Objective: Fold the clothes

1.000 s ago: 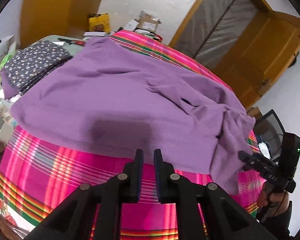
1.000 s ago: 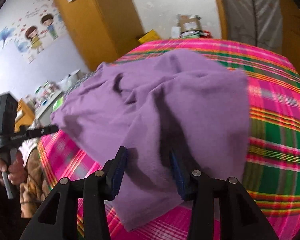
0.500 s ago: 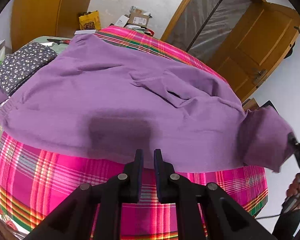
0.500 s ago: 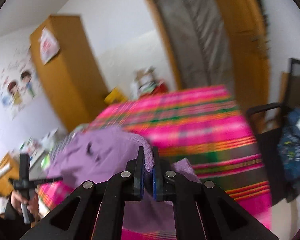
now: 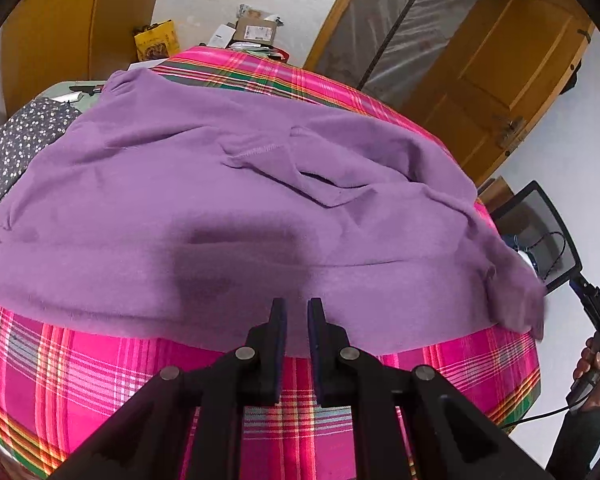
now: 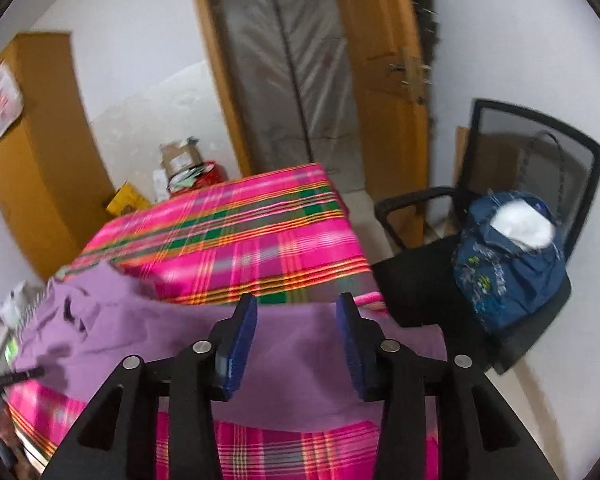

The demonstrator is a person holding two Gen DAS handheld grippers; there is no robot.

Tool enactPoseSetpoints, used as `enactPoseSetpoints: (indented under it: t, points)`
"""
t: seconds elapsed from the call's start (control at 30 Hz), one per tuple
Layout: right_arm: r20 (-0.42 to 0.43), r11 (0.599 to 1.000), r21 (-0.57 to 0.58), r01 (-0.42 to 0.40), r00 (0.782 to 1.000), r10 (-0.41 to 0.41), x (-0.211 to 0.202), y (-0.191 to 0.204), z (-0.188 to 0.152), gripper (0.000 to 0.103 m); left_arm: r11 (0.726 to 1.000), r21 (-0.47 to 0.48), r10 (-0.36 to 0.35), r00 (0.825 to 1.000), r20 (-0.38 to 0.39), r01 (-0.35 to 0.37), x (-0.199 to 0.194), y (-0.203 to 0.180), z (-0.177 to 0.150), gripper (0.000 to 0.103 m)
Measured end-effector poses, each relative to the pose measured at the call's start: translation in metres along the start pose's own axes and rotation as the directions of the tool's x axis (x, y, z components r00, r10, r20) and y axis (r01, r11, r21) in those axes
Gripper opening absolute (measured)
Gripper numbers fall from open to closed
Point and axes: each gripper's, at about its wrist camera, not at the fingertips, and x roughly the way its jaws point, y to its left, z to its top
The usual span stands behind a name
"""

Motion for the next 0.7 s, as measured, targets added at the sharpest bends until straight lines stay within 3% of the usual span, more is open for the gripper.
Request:
enactPoseSetpoints:
  t: [0.03, 0.13, 0.23, 0.37, 0.57, 0.7]
  points:
    - [-0.002, 1.000, -0.028, -0.014, 1.000, 0.014, 0.003, 0.010, -0.002, 0.045, 1.000, 0.006, 0.003, 1.000, 0.000, -0.003, 0.001, -0.001, 0.000, 0.011]
    - [-0.068, 0.981, -0.076, -0.177, 0.983, 0.172, 0.024, 0.042, -0.017, 0.045, 1.000, 0.021, 0.004, 1.000, -0.005, -0.004, 0.004, -0.003, -0.001, 0.011]
    - [-0.169, 0.930, -0.160, -0.332, 0.937, 0.306, 0.045, 0.088, -0.039, 0.045, 0.999, 0.037, -0.012, 1.000, -0.015, 0.013, 0.007, -0.006, -0.004, 0.011]
    - [-0.285, 0.836, -0.255, -0.486, 0.864, 0.416, 0.060, 0.144, -0.067, 0.045, 0.998, 0.054, -0.022, 1.000, -0.014, 0.023, 0.008, -0.009, -0.009, 0.011]
    - [-0.363, 0.746, -0.326, -0.581, 0.806, 0.469, 0.068, 0.190, -0.090, 0.045, 0.998, 0.055, -0.016, 1.000, -0.004, 0.017, 0.006, -0.005, -0.014, 0.011]
    - [-0.401, 0.703, -0.392, -0.594, 0.798, 0.450, 0.072, 0.205, -0.102, 0.045, 0.997, 0.081, -0.017, 1.000, -0.006, 0.017, 0.006, -0.007, -0.021, 0.011]
